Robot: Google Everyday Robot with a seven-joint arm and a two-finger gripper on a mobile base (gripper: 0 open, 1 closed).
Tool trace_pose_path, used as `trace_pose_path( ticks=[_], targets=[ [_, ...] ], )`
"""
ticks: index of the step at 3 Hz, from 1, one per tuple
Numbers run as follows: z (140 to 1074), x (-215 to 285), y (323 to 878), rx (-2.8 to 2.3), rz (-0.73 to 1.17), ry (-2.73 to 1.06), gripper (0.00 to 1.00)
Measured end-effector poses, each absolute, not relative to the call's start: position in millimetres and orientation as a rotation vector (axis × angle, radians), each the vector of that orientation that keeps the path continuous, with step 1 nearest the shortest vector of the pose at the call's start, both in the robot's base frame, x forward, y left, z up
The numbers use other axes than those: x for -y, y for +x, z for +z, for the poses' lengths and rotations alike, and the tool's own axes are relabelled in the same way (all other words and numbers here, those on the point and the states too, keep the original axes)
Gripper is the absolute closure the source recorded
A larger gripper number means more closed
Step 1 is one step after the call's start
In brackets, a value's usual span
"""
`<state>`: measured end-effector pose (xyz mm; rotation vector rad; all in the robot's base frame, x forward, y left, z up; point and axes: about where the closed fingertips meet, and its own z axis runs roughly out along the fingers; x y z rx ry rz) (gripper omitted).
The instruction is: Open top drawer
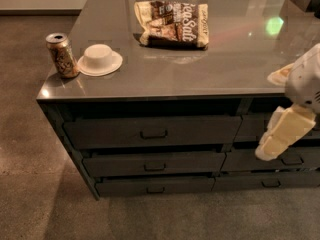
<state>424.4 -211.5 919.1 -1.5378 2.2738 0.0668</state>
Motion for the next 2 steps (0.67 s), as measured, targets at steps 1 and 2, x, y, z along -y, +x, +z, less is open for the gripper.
trace_pose_path(
  ticks=[1,2],
  targets=[
    [883.5,190.6,417.1,-2.239,0.166,-1.592,0.0],
    [844.7,160.4,416.8,-2.179,0.278,-1.663,0.0]
  ],
)
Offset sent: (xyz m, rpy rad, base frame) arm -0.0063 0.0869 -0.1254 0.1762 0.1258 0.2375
